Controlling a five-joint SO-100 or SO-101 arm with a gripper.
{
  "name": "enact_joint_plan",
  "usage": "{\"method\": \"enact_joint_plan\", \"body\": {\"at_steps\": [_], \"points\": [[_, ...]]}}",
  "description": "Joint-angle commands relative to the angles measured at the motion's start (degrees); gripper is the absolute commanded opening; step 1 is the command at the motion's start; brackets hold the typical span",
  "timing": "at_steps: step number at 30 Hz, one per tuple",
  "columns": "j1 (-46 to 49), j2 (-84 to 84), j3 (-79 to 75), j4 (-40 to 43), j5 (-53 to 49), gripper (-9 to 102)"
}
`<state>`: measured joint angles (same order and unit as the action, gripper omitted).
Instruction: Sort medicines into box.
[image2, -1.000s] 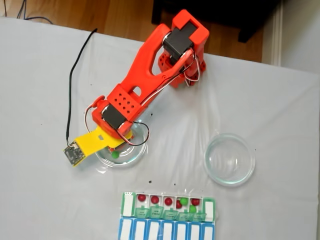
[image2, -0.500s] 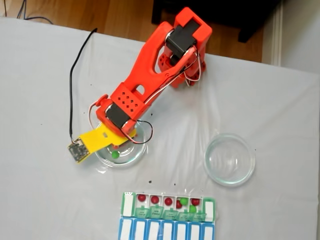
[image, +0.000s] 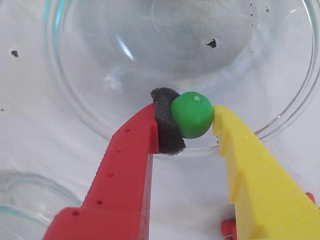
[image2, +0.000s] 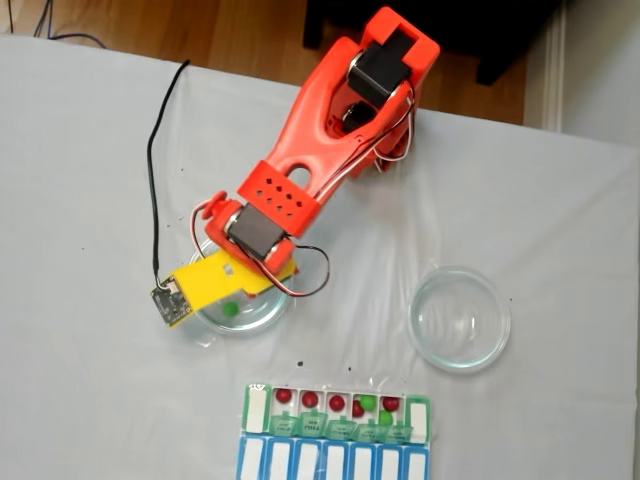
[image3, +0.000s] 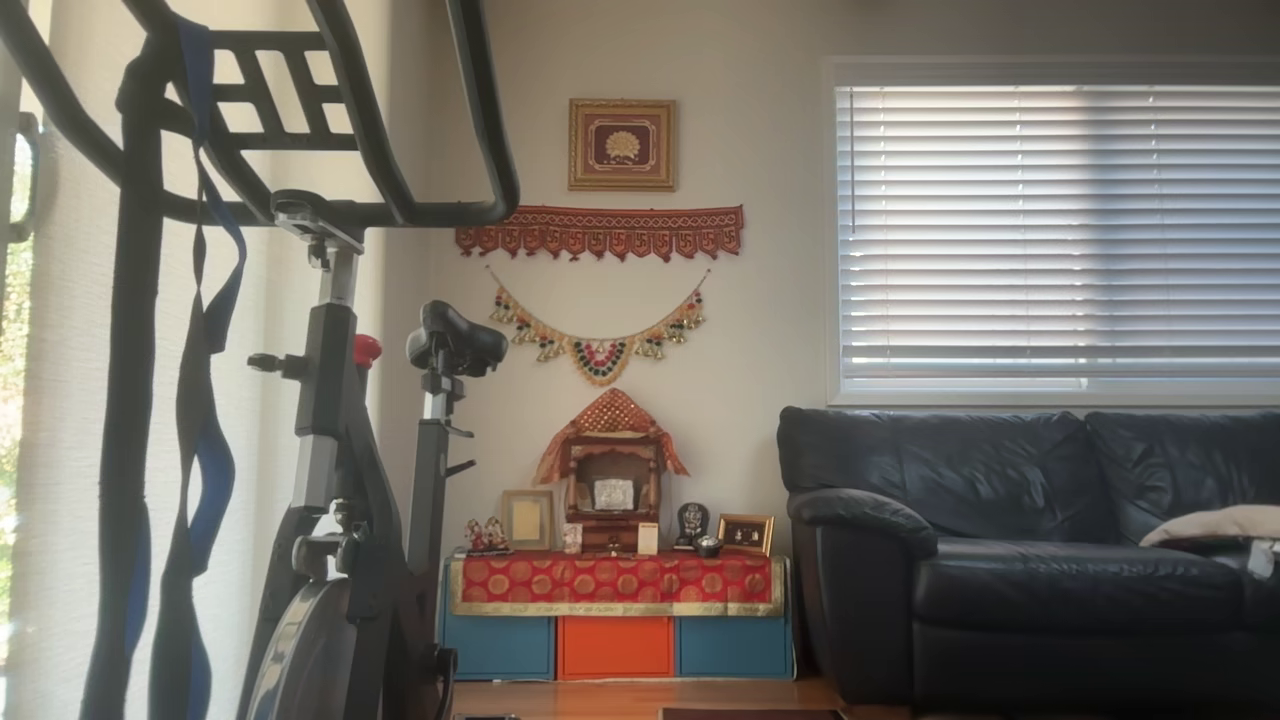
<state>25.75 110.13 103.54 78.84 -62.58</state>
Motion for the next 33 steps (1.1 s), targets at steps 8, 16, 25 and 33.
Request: {"method": "enact_joint_plan", "body": {"at_steps": [8, 16, 25, 33], "points": [[-10.11, 5.98, -12.39, 0.35, 16.44, 1], [-18.11, 4.13, -14.06, -2.11, 29.27, 1], [-24.7, -5.1, -20.04, -3.34, 39.9, 1], [-26.19, -16.52, -28.48, -4.57, 44.21, 1]]}}
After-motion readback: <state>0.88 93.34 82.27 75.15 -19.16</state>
